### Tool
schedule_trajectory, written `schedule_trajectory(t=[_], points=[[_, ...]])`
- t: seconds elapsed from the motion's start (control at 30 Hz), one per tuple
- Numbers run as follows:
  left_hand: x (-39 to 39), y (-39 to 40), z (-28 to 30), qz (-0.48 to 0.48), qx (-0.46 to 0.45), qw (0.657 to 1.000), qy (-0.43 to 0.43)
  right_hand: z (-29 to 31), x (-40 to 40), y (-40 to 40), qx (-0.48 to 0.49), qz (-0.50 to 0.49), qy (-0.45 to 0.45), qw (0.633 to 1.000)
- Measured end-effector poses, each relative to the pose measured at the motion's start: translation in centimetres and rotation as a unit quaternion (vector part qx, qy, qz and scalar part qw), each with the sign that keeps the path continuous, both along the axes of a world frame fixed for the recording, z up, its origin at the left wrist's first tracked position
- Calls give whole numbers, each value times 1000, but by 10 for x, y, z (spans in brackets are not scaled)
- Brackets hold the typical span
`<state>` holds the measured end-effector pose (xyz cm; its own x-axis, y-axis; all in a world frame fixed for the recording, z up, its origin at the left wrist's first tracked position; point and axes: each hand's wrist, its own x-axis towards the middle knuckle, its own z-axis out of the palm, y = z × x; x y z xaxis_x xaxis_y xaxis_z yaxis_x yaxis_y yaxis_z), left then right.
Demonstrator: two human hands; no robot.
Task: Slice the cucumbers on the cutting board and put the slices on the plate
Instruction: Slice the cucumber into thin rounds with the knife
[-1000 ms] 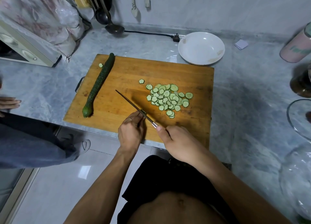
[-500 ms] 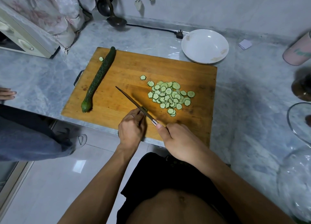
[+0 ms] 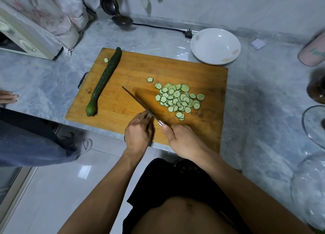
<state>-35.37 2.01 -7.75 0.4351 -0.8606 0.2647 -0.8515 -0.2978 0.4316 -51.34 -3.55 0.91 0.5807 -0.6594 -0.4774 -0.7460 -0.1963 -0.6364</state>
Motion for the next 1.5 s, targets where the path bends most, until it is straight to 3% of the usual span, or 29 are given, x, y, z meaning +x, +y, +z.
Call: schedule_trajectory(t=[0.3,0.87,1.1,1.5], points=[[3,4,4,-22,20,1000,-5,7,-21,-26,-27,-9,-32,999],[-5,-2,11,-34,24,997,-60,20,-28,6,-33,2,-17,999],[-4,-2,8,-38,19,997,-63,37,-19,5,26,-1,-6,1000],[-3,-3,9,-32,46,997,-48,4,-3,-3,8,-15,3,1000]])
